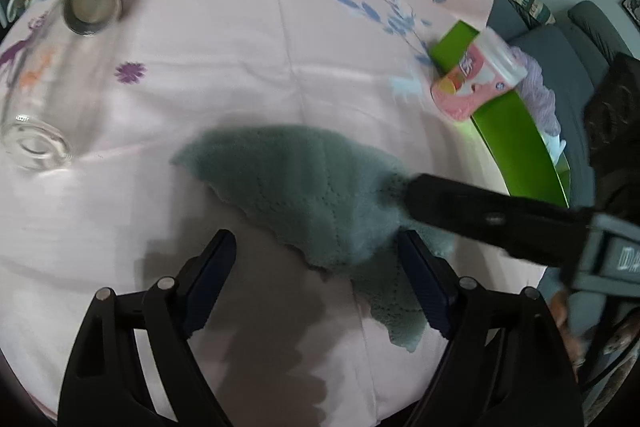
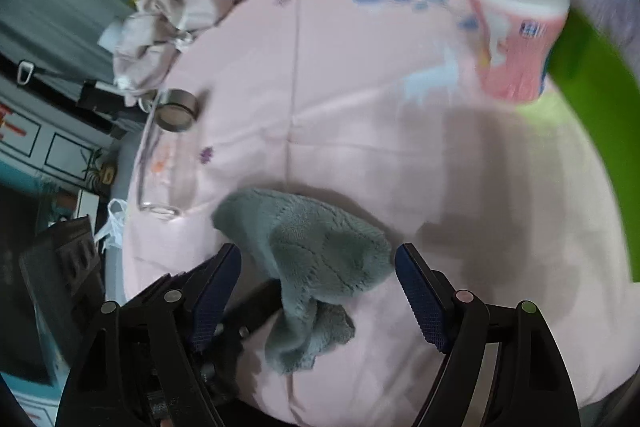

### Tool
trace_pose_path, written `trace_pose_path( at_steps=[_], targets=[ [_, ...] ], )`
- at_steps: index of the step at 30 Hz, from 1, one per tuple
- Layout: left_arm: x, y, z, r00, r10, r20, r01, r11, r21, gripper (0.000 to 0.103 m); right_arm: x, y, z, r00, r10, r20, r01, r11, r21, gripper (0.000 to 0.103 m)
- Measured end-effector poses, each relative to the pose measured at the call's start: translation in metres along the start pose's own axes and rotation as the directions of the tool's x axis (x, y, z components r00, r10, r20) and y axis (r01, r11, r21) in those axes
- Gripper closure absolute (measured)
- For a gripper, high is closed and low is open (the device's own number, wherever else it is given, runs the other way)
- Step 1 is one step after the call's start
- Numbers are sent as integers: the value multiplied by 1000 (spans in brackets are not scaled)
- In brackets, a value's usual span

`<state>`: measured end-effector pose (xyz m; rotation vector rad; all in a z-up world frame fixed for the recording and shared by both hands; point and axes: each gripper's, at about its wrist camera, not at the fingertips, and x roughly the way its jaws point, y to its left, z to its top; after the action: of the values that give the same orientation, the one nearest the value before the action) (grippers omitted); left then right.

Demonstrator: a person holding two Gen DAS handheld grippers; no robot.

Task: Organize soft objects
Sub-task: 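Grasp the grey-green towel with the right tool and lift it, then carry the grey-green towel into the green box and open the right tool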

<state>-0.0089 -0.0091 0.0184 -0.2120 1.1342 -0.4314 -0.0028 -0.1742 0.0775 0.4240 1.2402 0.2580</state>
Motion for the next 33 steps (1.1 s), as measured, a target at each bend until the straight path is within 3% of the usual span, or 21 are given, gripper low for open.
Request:
trace_pose_path(
  at_steps=[5, 8, 11, 13, 15, 23, 33],
  targets=[
    [5, -2, 3, 1000, 5, -7, -5, 1000, -7, 22, 24, -5, 2, 999, 20, -26, -19, 1000, 21, 33],
    [5, -3, 3, 1000, -6, -7, 6, 1000, -7, 34, 28, -3, 4, 997, 74, -37, -74, 997, 10, 45],
    [8, -8, 2, 1000, -17, -1, 17, 1000, 3, 48, 32, -1, 3, 996, 75, -40, -76, 997, -11, 55],
    [10, -11, 2, 999, -37, -9, 37, 999, 5, 66, 34, -4, 2, 990, 125, -59, -125, 992, 2, 63],
    [10, -12, 1, 997, -78, -13, 78, 997, -4, 76, 36, -6, 1, 988, 140, -59, -139, 990, 13, 66],
    [-7, -24, -1, 999, -44, 29, 43, 999, 31, 79, 24, 1, -4, 987, 160, -28, -160, 987, -15, 66],
    [-43, -44, 2, 991, -24, 132, 11, 995, 97, 79, -18, 24, -9, 979, 185, 83, -178, 981, -80, 66]
  ],
)
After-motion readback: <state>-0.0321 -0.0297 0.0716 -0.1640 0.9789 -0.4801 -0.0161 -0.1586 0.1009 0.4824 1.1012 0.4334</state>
